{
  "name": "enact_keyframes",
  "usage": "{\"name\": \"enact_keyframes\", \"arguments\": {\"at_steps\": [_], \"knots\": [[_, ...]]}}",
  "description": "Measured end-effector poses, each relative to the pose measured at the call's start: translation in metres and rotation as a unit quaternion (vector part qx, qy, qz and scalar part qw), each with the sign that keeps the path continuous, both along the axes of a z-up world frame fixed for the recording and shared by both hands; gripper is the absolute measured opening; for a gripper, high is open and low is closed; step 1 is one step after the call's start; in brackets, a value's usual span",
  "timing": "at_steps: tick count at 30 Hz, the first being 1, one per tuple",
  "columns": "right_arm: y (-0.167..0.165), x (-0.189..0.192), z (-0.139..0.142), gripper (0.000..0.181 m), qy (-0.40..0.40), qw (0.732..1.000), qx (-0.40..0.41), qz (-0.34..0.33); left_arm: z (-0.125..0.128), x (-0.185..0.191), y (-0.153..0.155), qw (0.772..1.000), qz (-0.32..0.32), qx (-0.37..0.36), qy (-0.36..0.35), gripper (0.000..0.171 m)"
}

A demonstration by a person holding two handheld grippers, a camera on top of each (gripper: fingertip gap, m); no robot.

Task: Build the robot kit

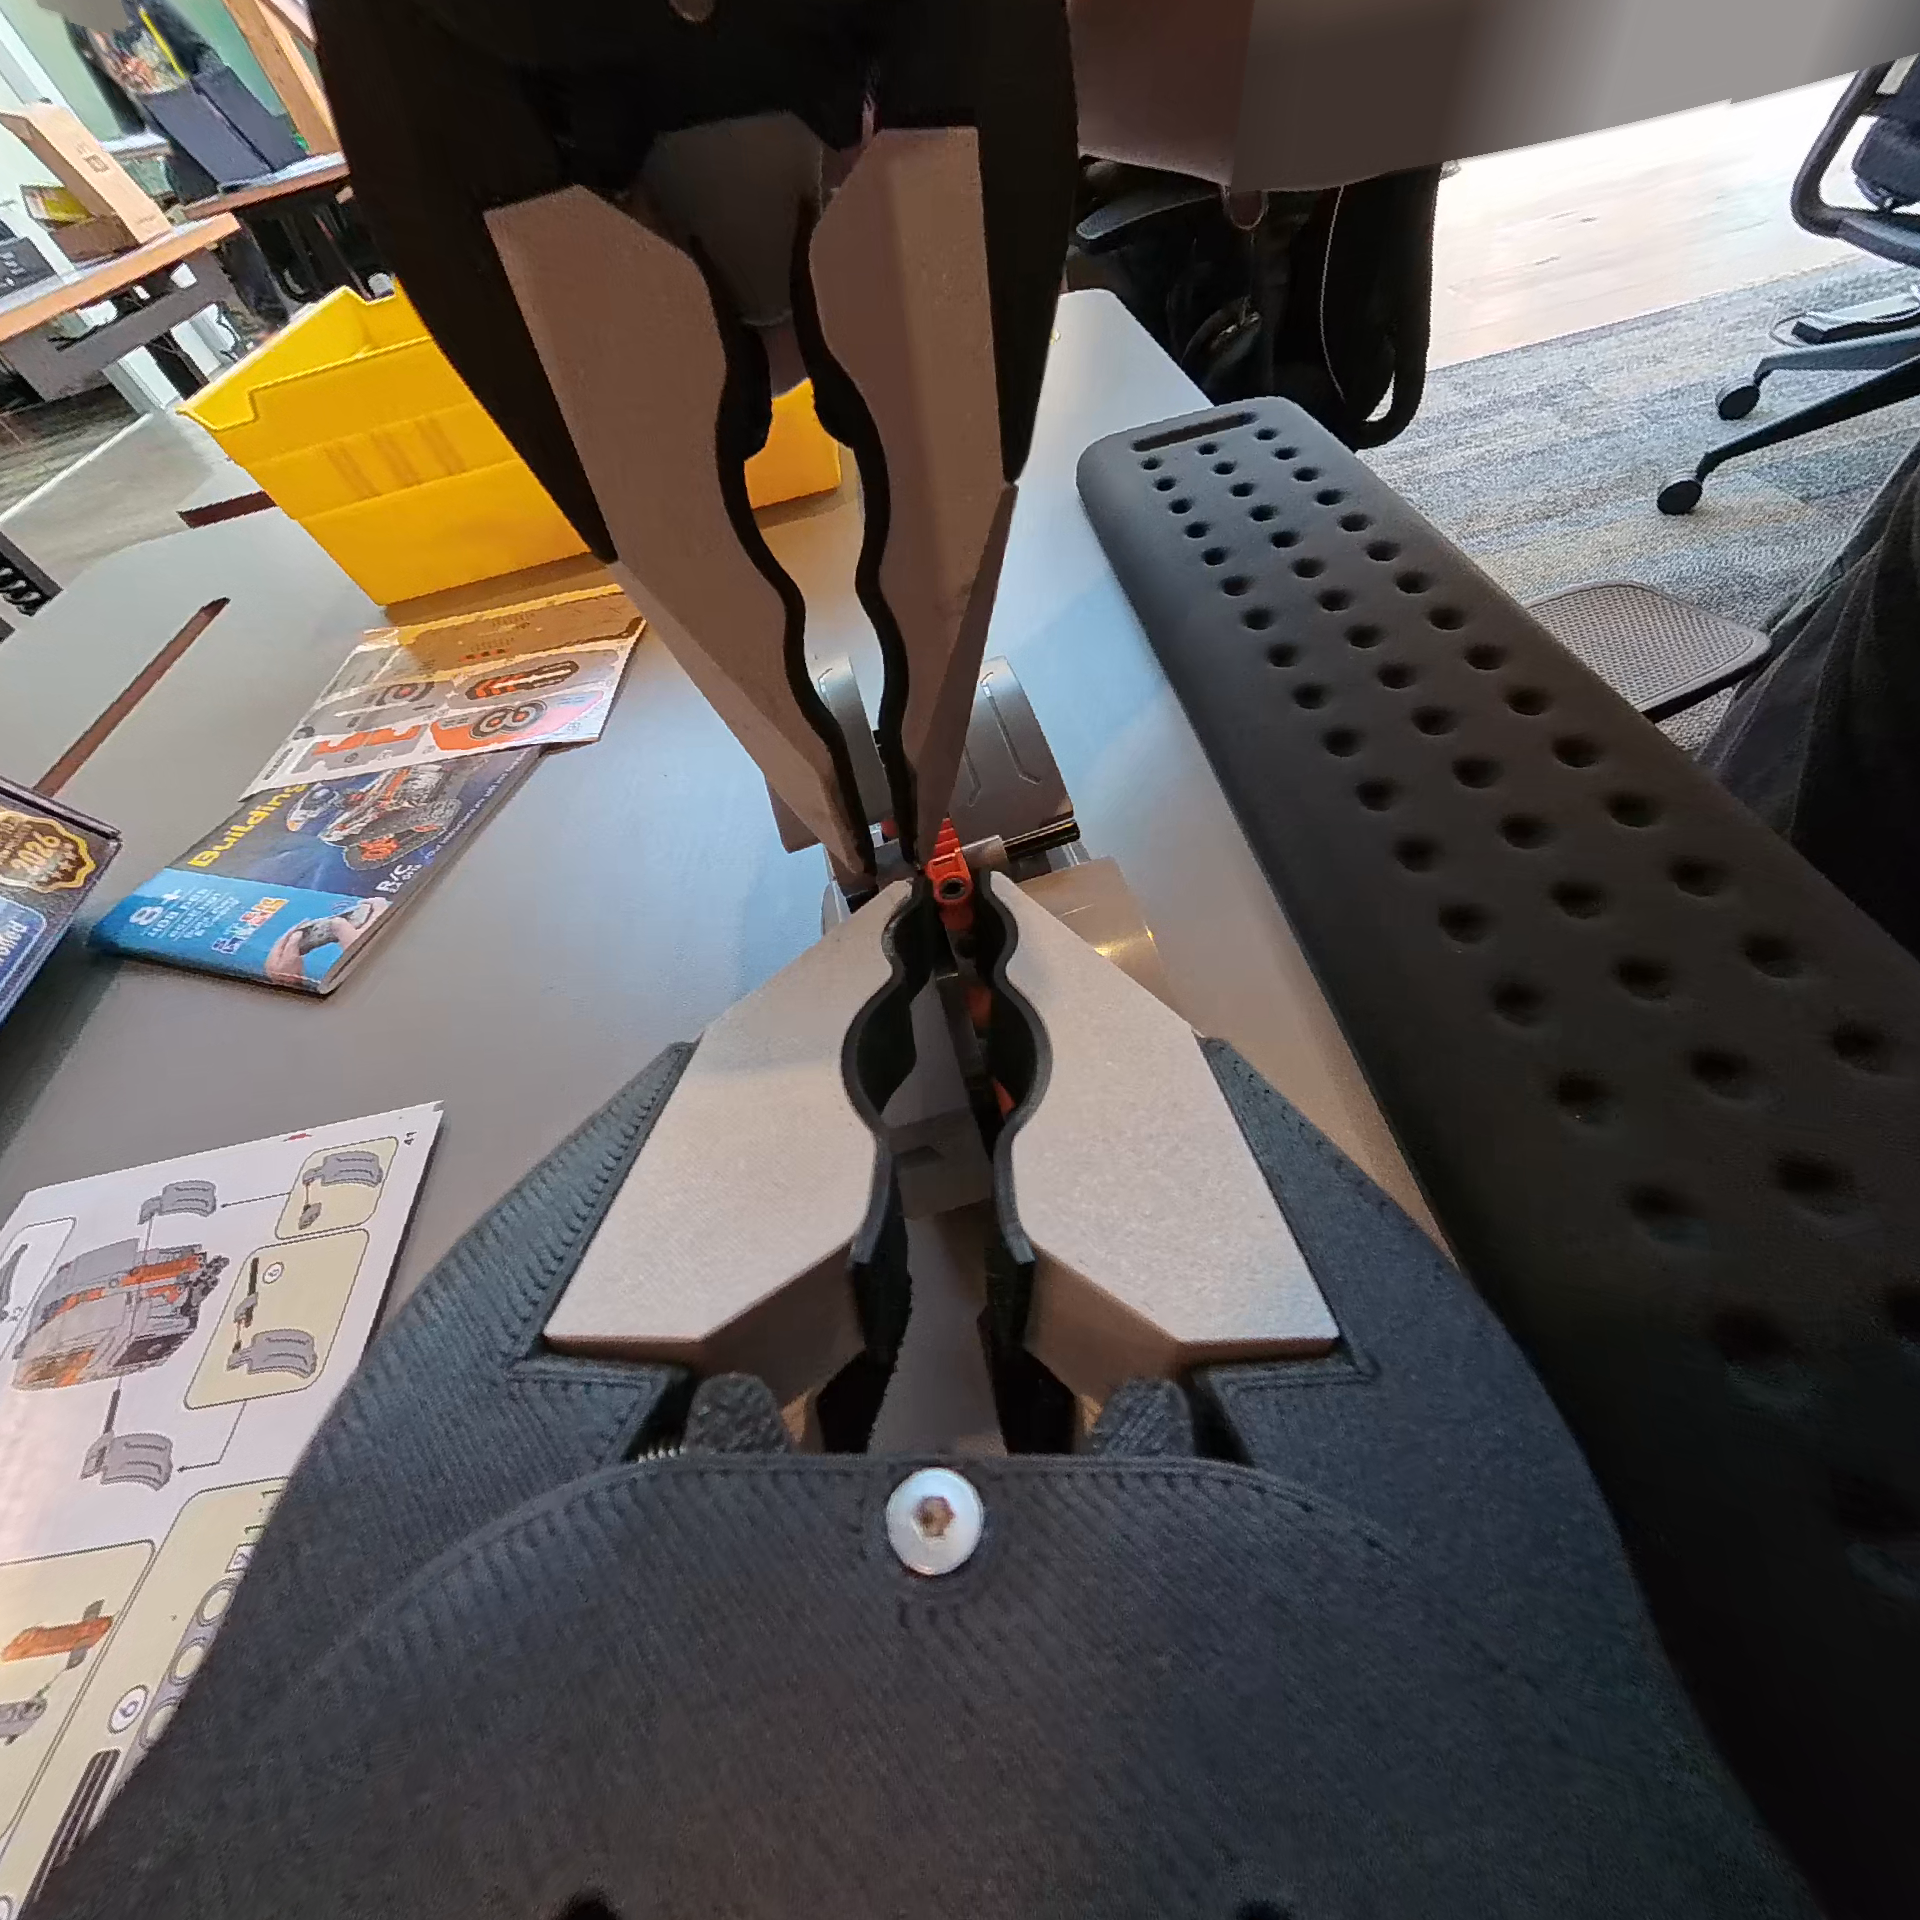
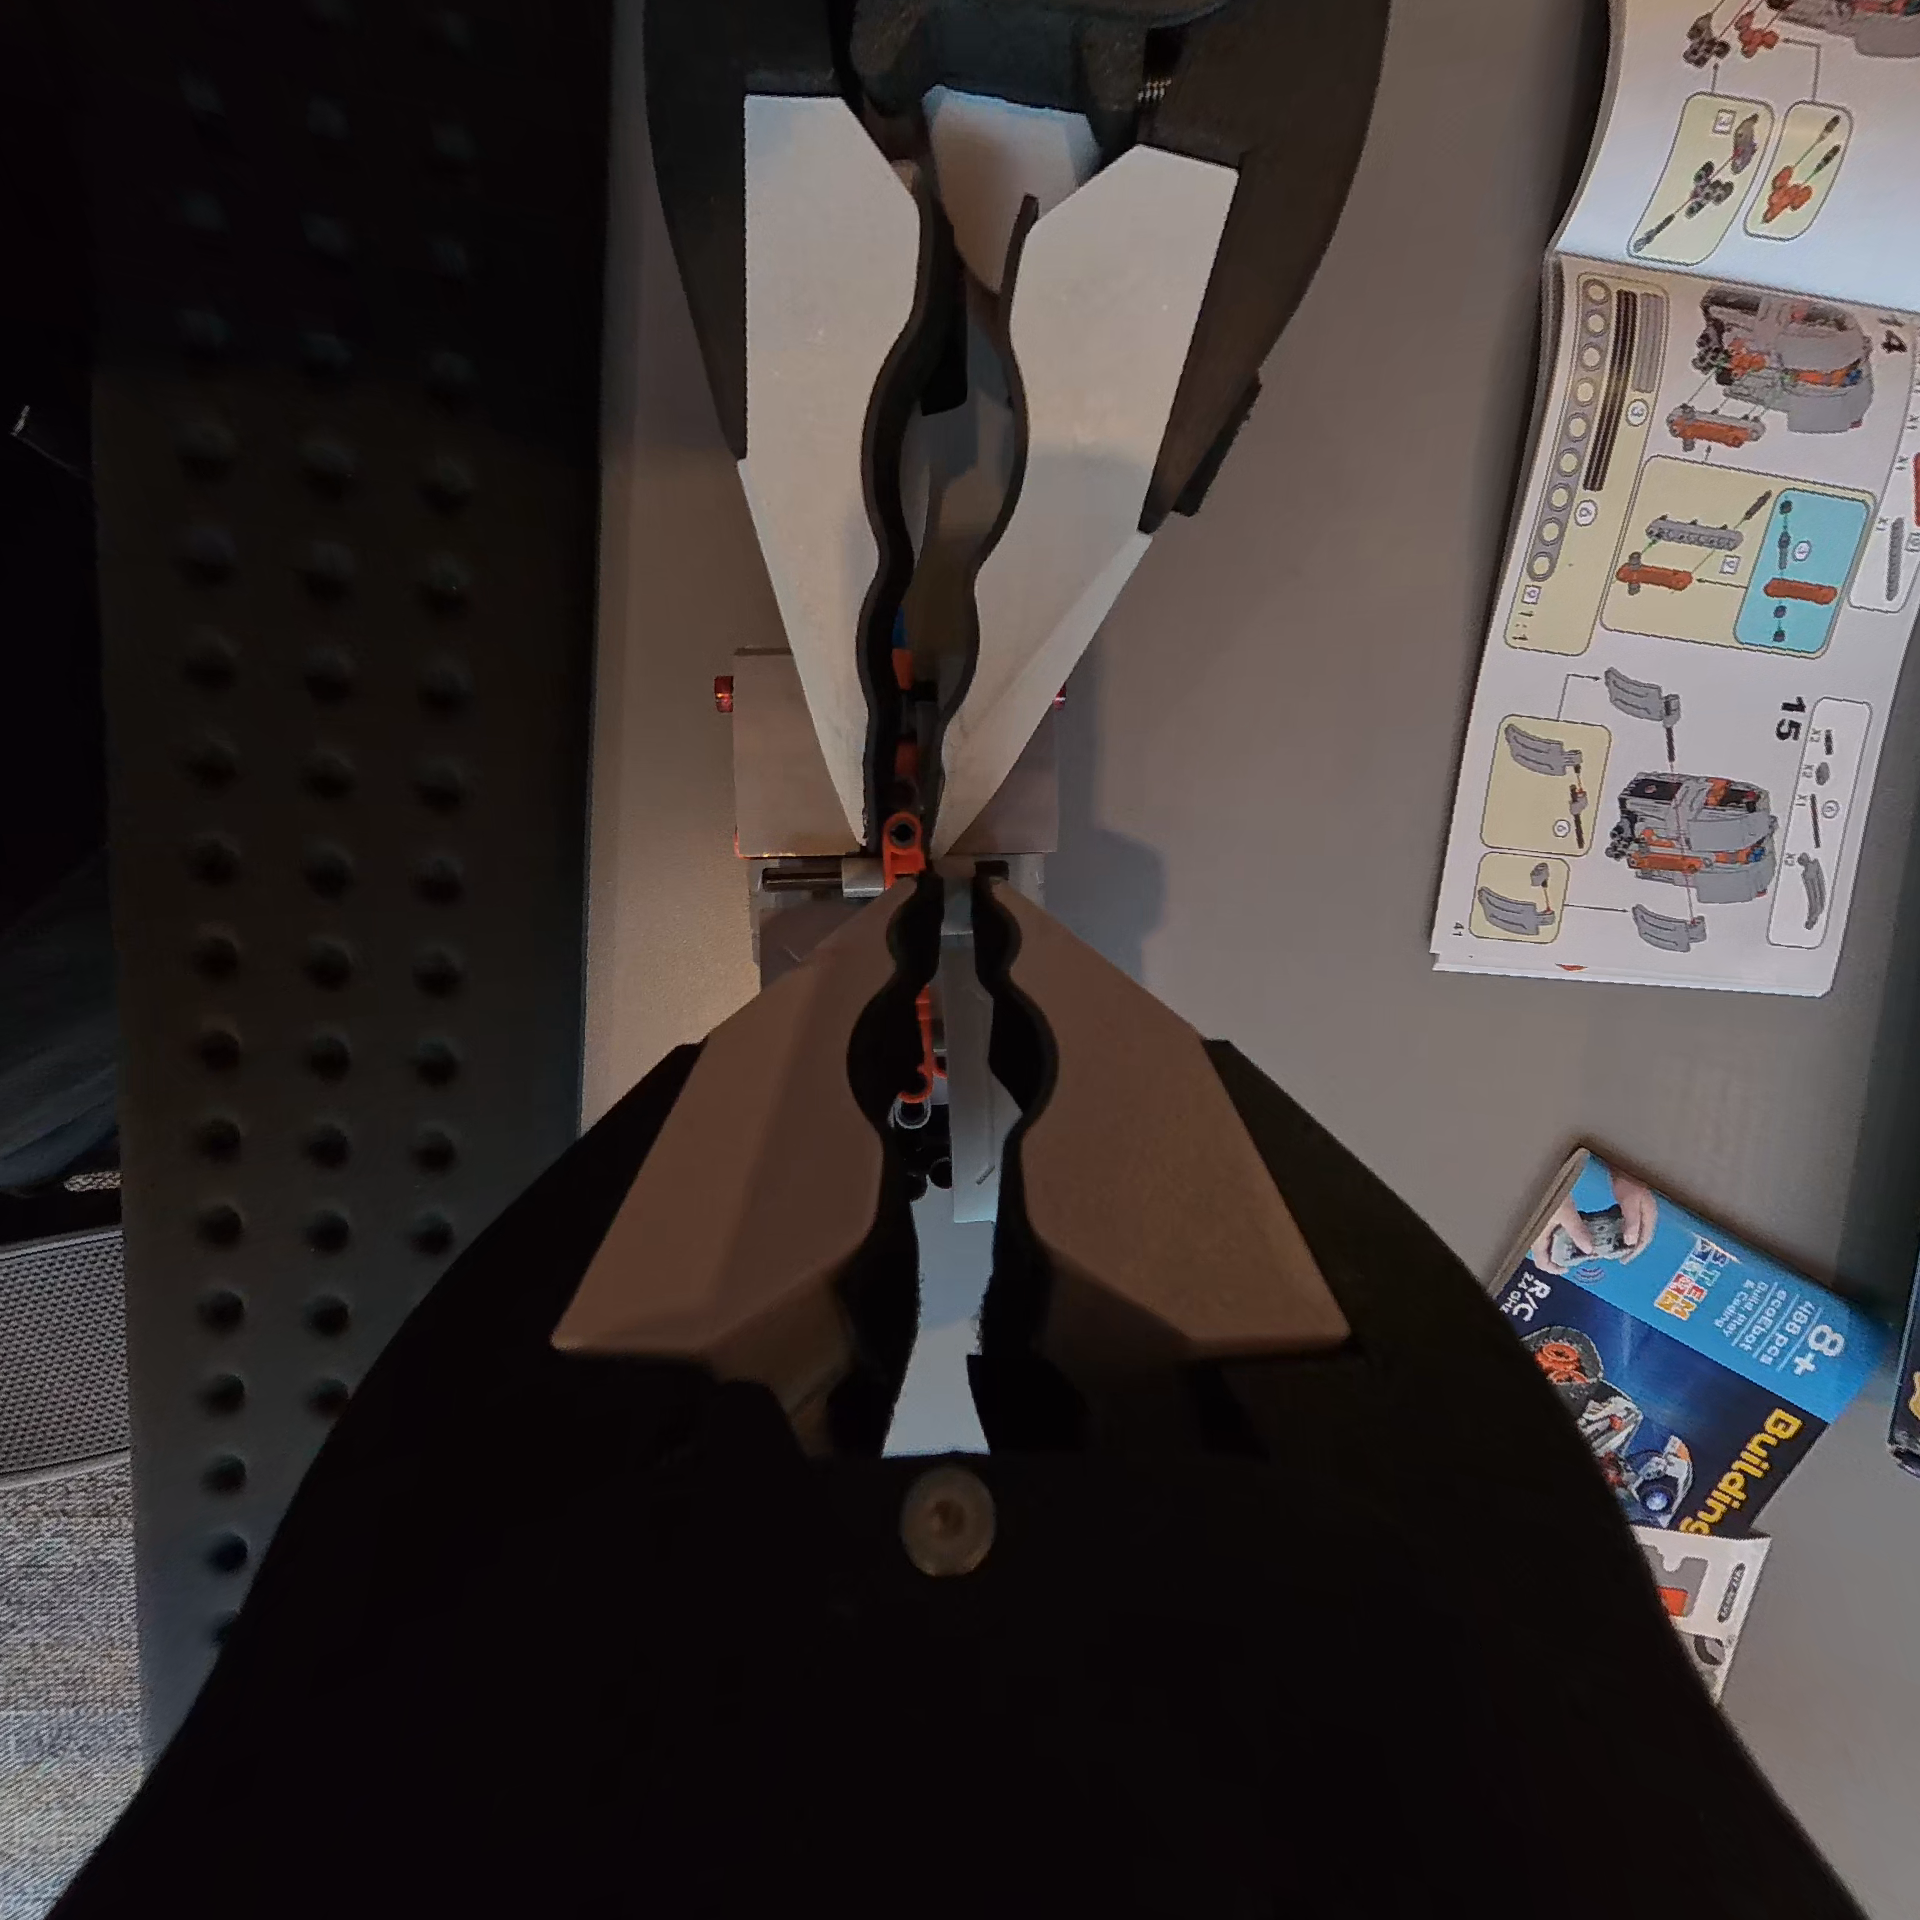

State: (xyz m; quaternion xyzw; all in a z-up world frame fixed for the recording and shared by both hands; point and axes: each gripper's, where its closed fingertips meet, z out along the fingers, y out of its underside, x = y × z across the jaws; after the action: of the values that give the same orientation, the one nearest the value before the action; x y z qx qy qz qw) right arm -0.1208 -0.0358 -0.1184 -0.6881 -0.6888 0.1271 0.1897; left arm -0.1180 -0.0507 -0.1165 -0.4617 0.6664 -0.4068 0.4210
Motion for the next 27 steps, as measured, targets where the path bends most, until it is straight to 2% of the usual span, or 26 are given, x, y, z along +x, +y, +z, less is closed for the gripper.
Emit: {"name": "enact_keyframes", "arguments": {"at_steps": [12,16,20,23,27], "knots": [[0.0033,-0.0008,-0.0012,0.005,0.004,1.000,0.007,-0.006,-0.0002,0.0003,0.0007,1.000,0.001,0.004,0.001,0.006],[0.0025,-0.0013,-0.0007,0.006,0.010,1.000,0.003,0.022,0.0000,0.0004,0.0002,1.000,-0.007,0.005,0.000,0.006],[0.0018,-0.0011,-0.0020,0.006,-0.018,0.998,-0.053,0.018,0.0000,0.0005,0.0004,1.000,-0.008,0.001,0.003,0.006],[0.0021,-0.0009,-0.0022,0.005,-0.053,0.997,-0.042,0.033,0.0000,0.0003,0.0008,1.000,-0.004,-0.003,0.004,0.006],[0.0034,-0.0013,-0.0020,0.005,-0.051,0.998,-0.026,0.031,-0.0001,-0.0001,0.0014,1.000,-0.003,-0.015,0.003,0.006]]}}
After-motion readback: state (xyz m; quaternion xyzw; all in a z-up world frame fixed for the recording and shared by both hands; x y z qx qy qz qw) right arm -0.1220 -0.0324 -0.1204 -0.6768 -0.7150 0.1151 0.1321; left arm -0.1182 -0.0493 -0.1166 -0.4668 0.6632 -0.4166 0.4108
